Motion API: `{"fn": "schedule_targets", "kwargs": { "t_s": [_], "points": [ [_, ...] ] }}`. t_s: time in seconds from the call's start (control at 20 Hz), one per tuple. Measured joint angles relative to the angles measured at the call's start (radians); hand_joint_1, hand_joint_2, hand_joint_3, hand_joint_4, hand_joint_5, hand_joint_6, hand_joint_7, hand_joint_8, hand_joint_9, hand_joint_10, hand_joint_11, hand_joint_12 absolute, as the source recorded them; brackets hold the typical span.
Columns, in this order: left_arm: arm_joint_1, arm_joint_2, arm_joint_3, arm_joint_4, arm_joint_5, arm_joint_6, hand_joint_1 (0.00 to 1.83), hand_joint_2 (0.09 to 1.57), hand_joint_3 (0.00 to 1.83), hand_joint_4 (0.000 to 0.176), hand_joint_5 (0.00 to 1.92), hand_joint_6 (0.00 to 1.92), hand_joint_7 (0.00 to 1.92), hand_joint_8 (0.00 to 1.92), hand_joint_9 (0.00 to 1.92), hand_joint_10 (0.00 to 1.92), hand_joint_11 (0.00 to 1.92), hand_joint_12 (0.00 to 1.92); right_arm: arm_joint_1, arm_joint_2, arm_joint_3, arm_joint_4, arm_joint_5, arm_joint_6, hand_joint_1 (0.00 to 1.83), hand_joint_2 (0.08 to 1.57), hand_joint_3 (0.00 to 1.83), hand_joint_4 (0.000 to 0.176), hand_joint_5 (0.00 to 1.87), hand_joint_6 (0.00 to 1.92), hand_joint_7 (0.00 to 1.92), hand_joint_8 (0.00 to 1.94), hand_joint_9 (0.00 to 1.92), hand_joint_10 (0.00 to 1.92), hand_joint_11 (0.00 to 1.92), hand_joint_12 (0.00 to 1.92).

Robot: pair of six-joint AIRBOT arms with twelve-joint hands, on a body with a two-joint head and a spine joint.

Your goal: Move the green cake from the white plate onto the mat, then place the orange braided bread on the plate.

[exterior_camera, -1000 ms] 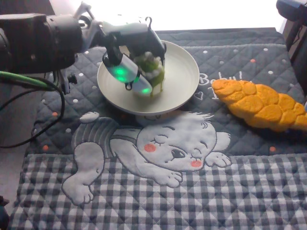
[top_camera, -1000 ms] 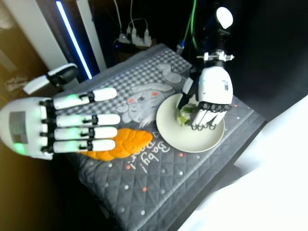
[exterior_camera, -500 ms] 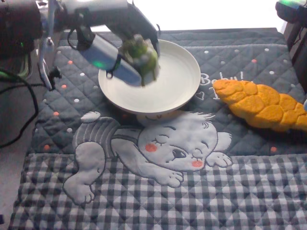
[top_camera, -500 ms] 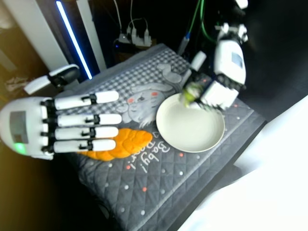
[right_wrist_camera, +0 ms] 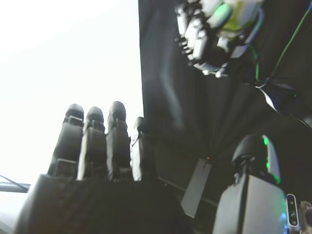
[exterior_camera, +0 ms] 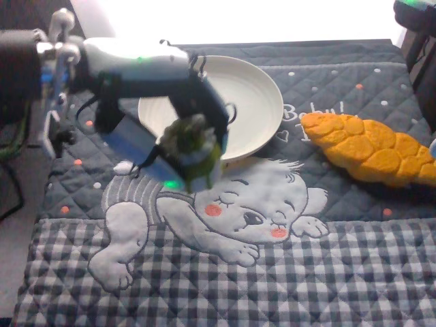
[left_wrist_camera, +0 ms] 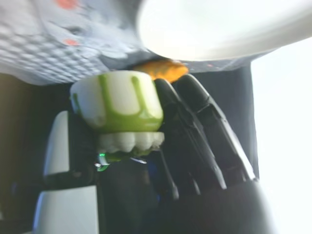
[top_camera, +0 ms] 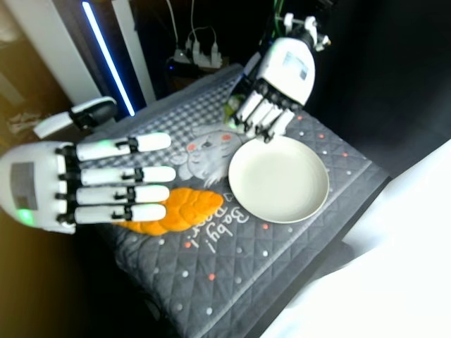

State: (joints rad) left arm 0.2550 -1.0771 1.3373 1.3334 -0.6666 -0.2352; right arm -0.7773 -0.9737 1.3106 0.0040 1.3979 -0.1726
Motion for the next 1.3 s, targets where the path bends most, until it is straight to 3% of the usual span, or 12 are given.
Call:
{"fn": "schedule_targets", "kwargs": {
  "t_s": [0.05,0.15,0.3,0.35,0.55,0.8,0.9,0.95,1.0,1.05,1.15,1.3],
  "points": [
    [0.007,0.023,-0.031,-0.016,0.004,0.029,1.35,1.12,0.0,0.0,1.03,0.96,0.95,0.9,0.8,1.19,0.68,1.14,0.0,0.0,0.0,0.0,0.0,0.0,0.45,0.68,0.0,0.136,0.12,0.0,0.24,0.01,0.06,0.01,0.02,0.01],
    [0.044,0.035,-0.055,-0.055,-0.001,0.035,1.36,1.14,0.0,0.0,1.01,1.0,0.91,0.96,0.75,1.33,0.6,1.17,0.0,0.0,-0.002,-0.003,0.0,0.0,0.45,0.7,0.0,0.131,0.12,0.0,0.23,0.0,0.06,0.01,0.02,0.01],
    [0.111,0.034,-0.074,-0.066,-0.01,0.056,1.37,1.12,0.0,0.0,1.03,0.99,0.96,0.86,0.82,1.23,0.69,1.04,0.0,0.0,-0.003,0.0,-0.001,0.0,0.51,0.69,0.0,0.118,0.09,0.0,0.19,0.0,0.04,0.0,0.0,0.0],
    [0.118,0.032,-0.079,-0.073,-0.011,0.06,1.36,1.14,0.0,0.0,0.98,1.05,0.88,0.95,0.79,1.31,0.69,1.11,0.0,0.0,-0.003,-0.001,0.0,0.0,0.5,0.69,0.0,0.131,0.09,0.0,0.19,0.0,0.03,0.0,0.0,0.0],
    [0.155,0.003,-0.084,-0.08,-0.008,0.084,1.35,1.17,0.0,0.0,0.89,1.2,0.84,1.01,0.75,1.4,0.67,1.15,0.0,0.0,-0.01,-0.005,0.0,0.0,0.47,0.7,0.0,0.13,0.09,0.01,0.21,0.01,0.04,0.0,0.0,0.0],
    [0.161,-0.014,-0.087,-0.068,-0.002,0.085,1.34,1.18,0.0,0.0,0.87,1.15,0.83,1.13,0.76,1.43,0.61,1.23,0.0,0.0,-0.01,-0.001,0.0,0.0,0.43,0.73,0.01,0.147,0.1,0.0,0.24,0.01,0.07,0.01,0.02,0.01],
    [0.163,-0.014,-0.087,-0.064,0.003,0.085,1.2,1.19,0.0,0.0,0.91,1.16,0.75,1.28,0.72,0.58,0.55,1.11,0.0,0.0,-0.01,-0.001,0.0,0.0,0.46,0.7,0.0,0.153,0.09,0.0,0.22,0.0,0.05,0.0,0.0,0.0],
    [0.163,-0.014,-0.087,-0.064,0.004,0.085,1.18,1.14,0.0,0.0,0.71,0.47,0.64,0.54,0.67,0.37,0.46,1.05,0.0,0.0,-0.01,-0.001,0.0,0.0,0.44,0.72,0.0,0.139,0.08,0.0,0.23,0.01,0.06,0.0,0.0,0.0],
    [0.163,-0.014,-0.087,-0.064,0.005,0.084,1.19,1.09,0.0,0.0,0.68,0.15,0.68,0.19,0.67,0.22,0.43,1.0,0.0,0.0,-0.01,-0.001,0.0,0.0,0.45,0.72,0.0,0.14,0.08,0.0,0.24,0.01,0.07,0.01,0.0,0.0],
    [0.163,-0.014,-0.087,-0.061,0.006,0.084,1.17,1.07,0.0,0.0,0.67,0.04,0.68,0.05,0.68,0.12,0.39,0.98,0.0,0.0,-0.01,-0.001,0.0,0.0,0.48,0.71,0.0,0.14,0.09,0.0,0.26,0.01,0.07,0.01,0.0,0.0],
    [0.163,-0.014,-0.088,-0.061,0.009,0.082,1.07,0.87,0.0,0.105,0.5,0.0,0.56,0.0,0.56,0.01,0.21,0.9,0.0,0.0,-0.01,-0.001,0.0,0.0,0.47,0.72,0.0,0.148,0.1,0.01,0.28,0.02,0.1,0.02,0.01,0.0],
    [0.163,-0.014,-0.093,-0.051,0.01,0.081,0.97,0.8,0.0,0.172,0.37,0.0,0.45,0.0,0.42,0.0,0.11,0.85,0.0,0.0,-0.01,-0.001,0.0,0.0,0.47,0.72,0.0,0.148,0.1,0.0,0.28,0.01,0.1,0.01,0.02,0.01]
  ]
}}
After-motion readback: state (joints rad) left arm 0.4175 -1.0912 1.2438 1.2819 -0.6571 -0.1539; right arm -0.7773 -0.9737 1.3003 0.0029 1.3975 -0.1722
